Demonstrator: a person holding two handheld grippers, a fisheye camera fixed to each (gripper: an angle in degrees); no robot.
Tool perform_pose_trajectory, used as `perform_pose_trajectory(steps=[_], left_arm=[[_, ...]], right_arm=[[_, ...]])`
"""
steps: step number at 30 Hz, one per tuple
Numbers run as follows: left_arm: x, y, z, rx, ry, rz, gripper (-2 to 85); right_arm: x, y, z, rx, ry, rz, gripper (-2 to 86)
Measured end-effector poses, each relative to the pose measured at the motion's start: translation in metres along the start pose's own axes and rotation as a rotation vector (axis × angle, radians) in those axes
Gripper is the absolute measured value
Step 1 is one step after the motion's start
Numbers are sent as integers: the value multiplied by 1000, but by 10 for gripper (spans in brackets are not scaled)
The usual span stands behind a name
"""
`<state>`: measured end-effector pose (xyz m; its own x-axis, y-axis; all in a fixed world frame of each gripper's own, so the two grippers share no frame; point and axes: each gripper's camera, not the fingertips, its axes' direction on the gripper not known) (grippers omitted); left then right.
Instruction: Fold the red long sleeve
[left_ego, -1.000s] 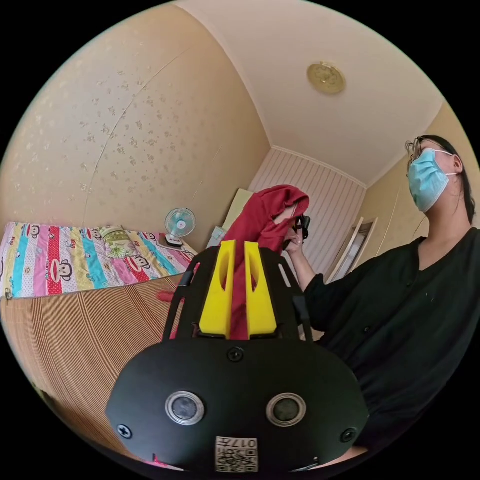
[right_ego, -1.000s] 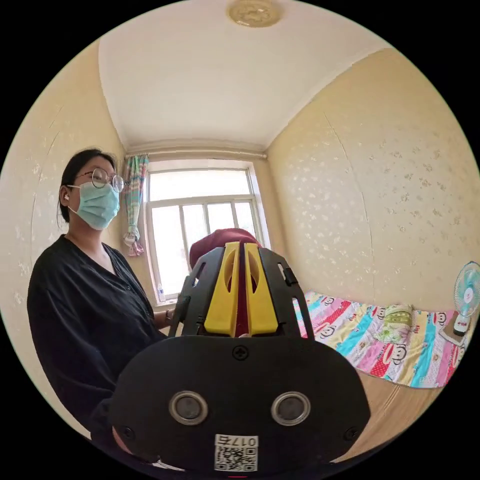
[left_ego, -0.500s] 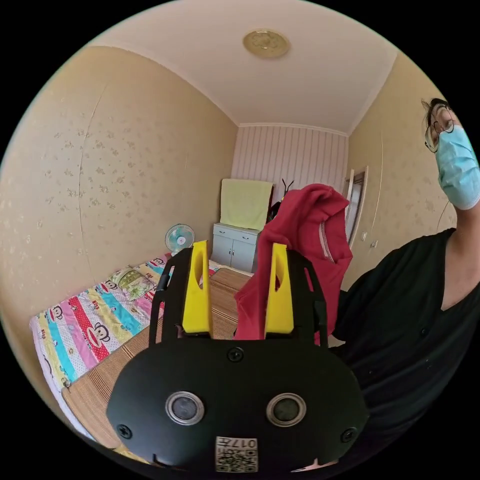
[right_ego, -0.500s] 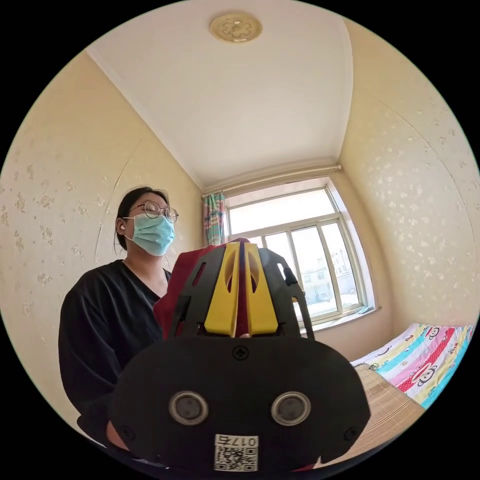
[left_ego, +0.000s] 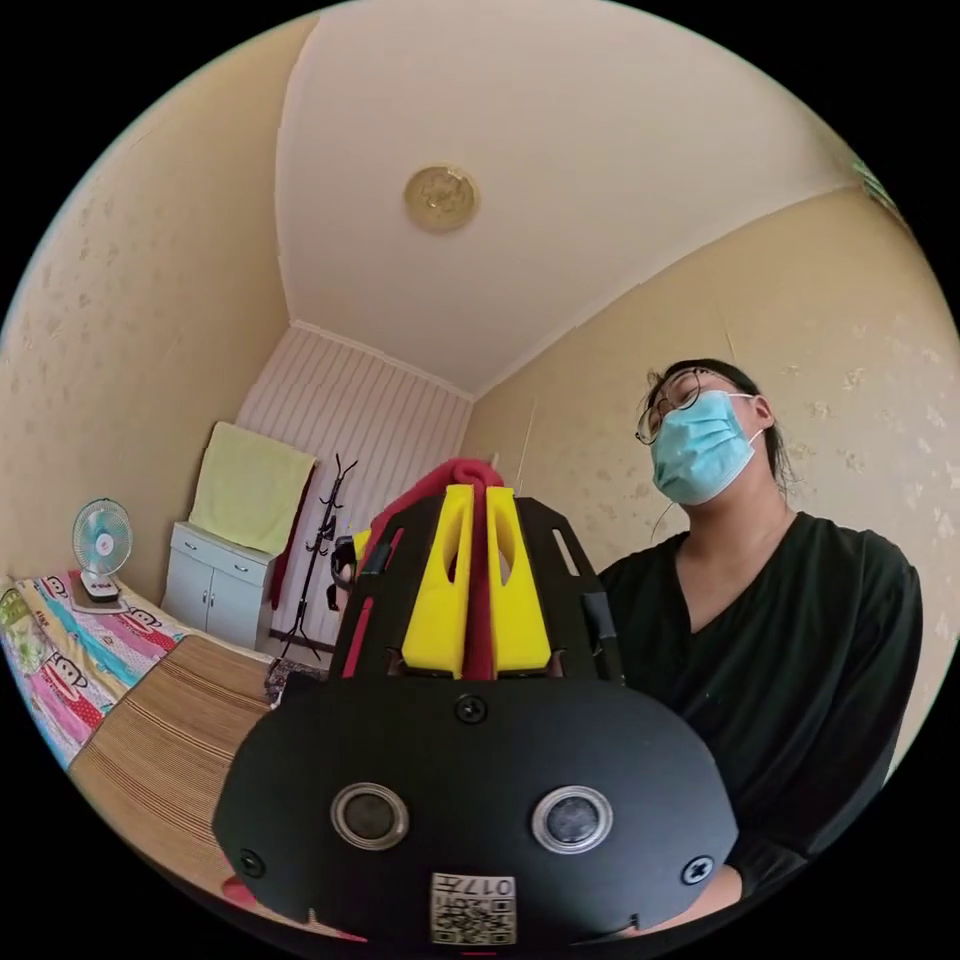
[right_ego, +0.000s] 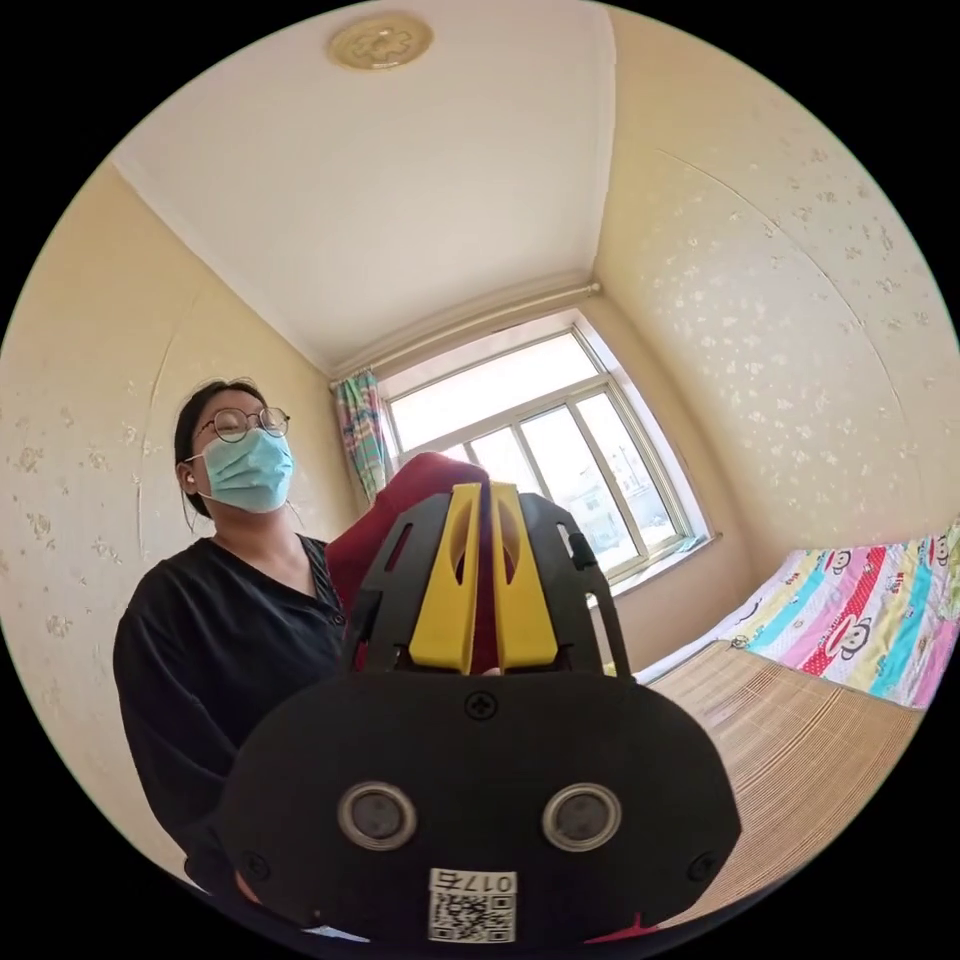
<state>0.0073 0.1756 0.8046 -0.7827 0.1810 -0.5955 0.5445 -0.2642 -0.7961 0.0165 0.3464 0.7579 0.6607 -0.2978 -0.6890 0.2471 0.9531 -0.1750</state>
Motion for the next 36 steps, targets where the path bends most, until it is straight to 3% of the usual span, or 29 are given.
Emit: perform_pose_trajectory(steps=[8, 16, 21, 26, 29, 31, 34, 36], left_arm=[[-17, -42, 23, 29, 102, -86, -5], [-14, -72, 5, 139, 139, -132, -4], [-8, -92, 4, 184, 167, -165, -4], [7, -123, 10, 167, 167, -137, -4], [21, -149, 17, 144, 233, -95, -4], [35, -165, 17, 142, 225, -64, -3], [58, -190, 17, 127, 164, -26, -3], [71, -205, 13, 124, 130, -19, -2]], right_arm=[[6, 101, -59, 120, 214, 176, 25], [-29, 258, -86, 261, 126, 331, 101], [-48, 287, -73, 310, 433, 365, 129], [-20, 209, -39, -7, 705, 222, 151], [-20, 166, -11, -97, 846, 59, 160], [-18, 149, 7, -178, 835, -18, 163], [-7, 141, 52, -398, 586, -90, 149], [-4, 149, 78, -445, 601, -105, 101]])
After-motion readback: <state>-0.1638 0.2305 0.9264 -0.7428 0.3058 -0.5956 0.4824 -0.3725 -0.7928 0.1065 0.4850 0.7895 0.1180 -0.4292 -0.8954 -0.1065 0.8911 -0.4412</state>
